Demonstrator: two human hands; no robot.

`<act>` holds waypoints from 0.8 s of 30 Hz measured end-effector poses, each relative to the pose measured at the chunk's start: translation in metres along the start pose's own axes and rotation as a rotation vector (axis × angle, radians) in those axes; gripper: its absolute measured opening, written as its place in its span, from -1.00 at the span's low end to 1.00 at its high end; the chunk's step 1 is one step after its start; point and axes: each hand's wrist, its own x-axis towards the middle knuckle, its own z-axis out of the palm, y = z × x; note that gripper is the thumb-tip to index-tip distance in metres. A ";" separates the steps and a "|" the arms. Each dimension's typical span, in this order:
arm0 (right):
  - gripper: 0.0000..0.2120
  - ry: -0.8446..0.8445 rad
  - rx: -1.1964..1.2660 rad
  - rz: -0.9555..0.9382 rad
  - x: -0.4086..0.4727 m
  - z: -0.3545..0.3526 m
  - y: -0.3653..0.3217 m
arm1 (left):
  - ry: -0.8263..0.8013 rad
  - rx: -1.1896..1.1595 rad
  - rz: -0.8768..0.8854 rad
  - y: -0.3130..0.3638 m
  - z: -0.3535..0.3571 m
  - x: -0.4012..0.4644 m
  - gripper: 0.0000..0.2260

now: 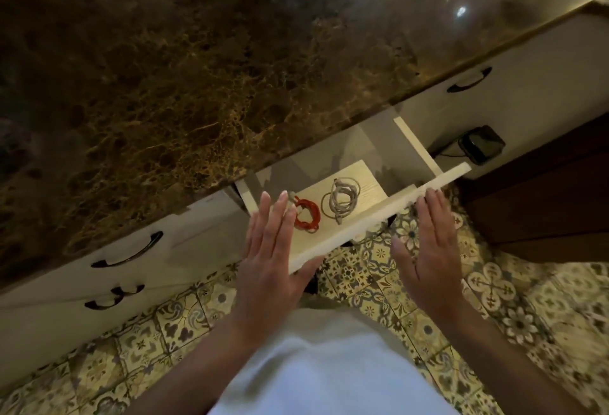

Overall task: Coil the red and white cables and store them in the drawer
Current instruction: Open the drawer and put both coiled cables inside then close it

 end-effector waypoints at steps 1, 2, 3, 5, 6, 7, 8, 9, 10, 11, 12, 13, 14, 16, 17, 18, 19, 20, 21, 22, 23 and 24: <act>-0.32 -0.003 -0.011 -0.001 -0.007 0.003 0.001 | -0.004 0.020 0.016 0.002 0.002 -0.005 -0.30; -0.32 -0.009 -0.024 -0.014 -0.012 0.005 0.002 | -0.015 0.041 0.029 0.003 0.003 -0.010 -0.29; -0.32 -0.018 -0.036 -0.028 -0.017 0.007 0.002 | -0.027 0.057 0.033 0.005 0.005 -0.015 -0.27; -0.33 -0.044 -0.061 -0.047 -0.024 0.009 0.003 | -0.037 0.102 0.031 0.009 0.007 -0.022 -0.24; -0.34 -0.052 -0.075 -0.061 -0.026 0.009 0.005 | -0.033 0.133 0.033 0.012 0.007 -0.025 -0.24; -0.34 -0.053 -0.089 -0.083 -0.029 0.009 0.007 | -0.028 0.160 0.033 0.016 0.008 -0.029 -0.25; -0.34 -0.052 -0.102 -0.106 -0.032 0.008 0.009 | -0.017 0.172 0.026 0.021 0.009 -0.036 -0.26; -0.33 -0.052 -0.107 -0.121 -0.034 0.007 0.011 | -0.005 0.166 0.017 0.028 0.010 -0.043 -0.26; -0.31 -0.058 -0.109 -0.125 -0.037 0.005 0.011 | 0.002 0.147 0.004 0.034 0.011 -0.051 -0.27; -0.30 -0.068 -0.110 -0.129 -0.039 0.002 0.011 | 0.005 0.131 -0.013 0.040 0.014 -0.062 -0.27; -0.30 -0.080 -0.114 -0.140 -0.041 0.001 0.012 | 0.003 0.129 -0.027 0.045 0.016 -0.072 -0.27; -0.30 -0.094 -0.125 -0.159 -0.042 0.000 0.012 | -0.010 0.147 -0.036 0.049 0.020 -0.083 -0.27; -0.30 -0.107 -0.143 -0.183 -0.042 -0.001 0.014 | -0.029 0.181 -0.042 0.052 0.024 -0.093 -0.27; -0.32 -0.123 -0.178 -0.220 -0.039 -0.001 0.020 | -0.069 0.280 -0.067 0.056 0.035 -0.108 -0.24; -0.33 -0.134 -0.189 -0.231 -0.037 -0.001 0.024 | -0.085 0.326 -0.088 0.057 0.041 -0.112 -0.22; -0.33 -0.148 -0.189 -0.240 -0.035 -0.001 0.029 | -0.098 0.362 -0.114 0.060 0.046 -0.114 -0.20; -0.33 -0.156 -0.177 -0.250 -0.033 -0.001 0.034 | -0.105 0.396 -0.139 0.062 0.052 -0.115 -0.19; -0.33 -0.156 -0.159 -0.263 -0.029 -0.002 0.040 | -0.105 0.426 -0.167 0.066 0.058 -0.113 -0.18; -0.32 -0.156 -0.147 -0.273 -0.023 -0.001 0.045 | -0.106 0.443 -0.209 0.070 0.065 -0.110 -0.16; -0.31 -0.159 -0.148 -0.284 -0.018 0.000 0.052 | -0.105 0.443 -0.257 0.076 0.070 -0.106 -0.14; -0.29 -0.171 -0.159 -0.298 -0.012 0.001 0.059 | -0.100 0.434 -0.303 0.082 0.076 -0.103 -0.12; -0.26 -0.194 -0.174 -0.311 -0.008 0.003 0.065 | -0.093 0.423 -0.346 0.087 0.083 -0.100 -0.11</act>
